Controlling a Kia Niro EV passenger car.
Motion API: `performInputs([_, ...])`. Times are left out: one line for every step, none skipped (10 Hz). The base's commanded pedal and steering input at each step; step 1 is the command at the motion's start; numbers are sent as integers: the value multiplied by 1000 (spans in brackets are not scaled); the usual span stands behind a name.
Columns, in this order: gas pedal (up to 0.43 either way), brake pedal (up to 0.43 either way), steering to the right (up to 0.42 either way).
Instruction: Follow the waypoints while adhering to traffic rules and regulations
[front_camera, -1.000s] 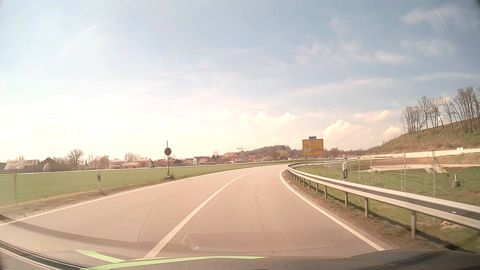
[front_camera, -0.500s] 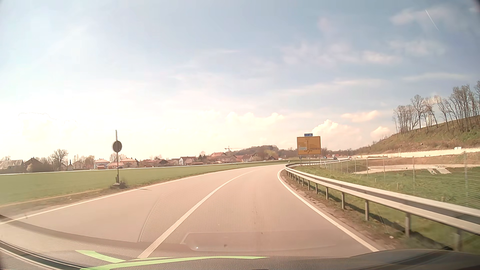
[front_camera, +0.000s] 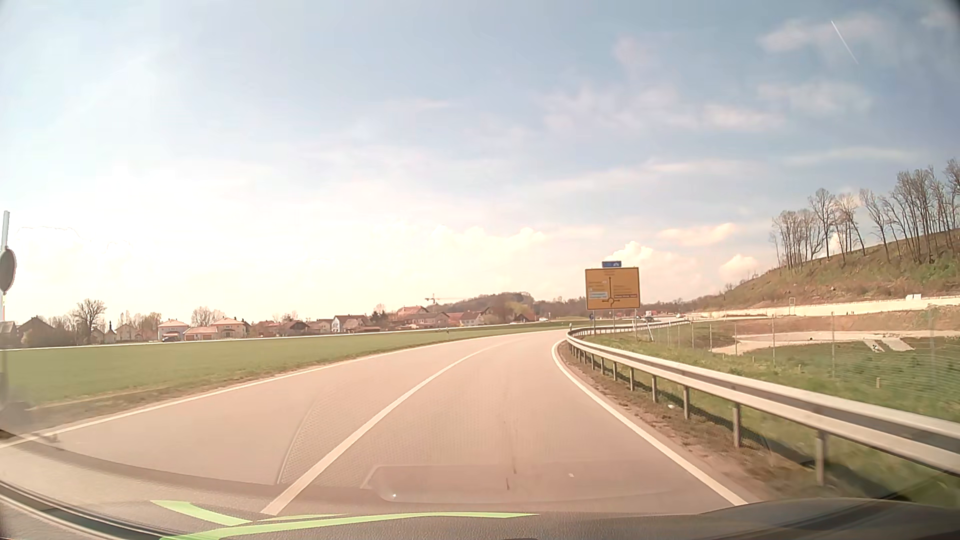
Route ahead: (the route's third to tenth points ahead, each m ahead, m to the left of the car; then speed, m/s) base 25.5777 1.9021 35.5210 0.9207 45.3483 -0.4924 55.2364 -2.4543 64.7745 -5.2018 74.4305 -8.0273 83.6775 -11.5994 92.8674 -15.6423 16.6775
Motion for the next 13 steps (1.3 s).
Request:
performInputs([157,0,17])
performInputs([157,0,16])
performInputs([157,0,16])
performInputs([157,0,16])
performInputs([157,0,16])
performInputs([157,0,16])
performInputs([157,0,16])
performInputs([157,0,16])
performInputs([157,0,16])
performInputs([157,0,16])
performInputs([157,0,16])
performInputs([157,0,17])
performInputs([157,0,18])
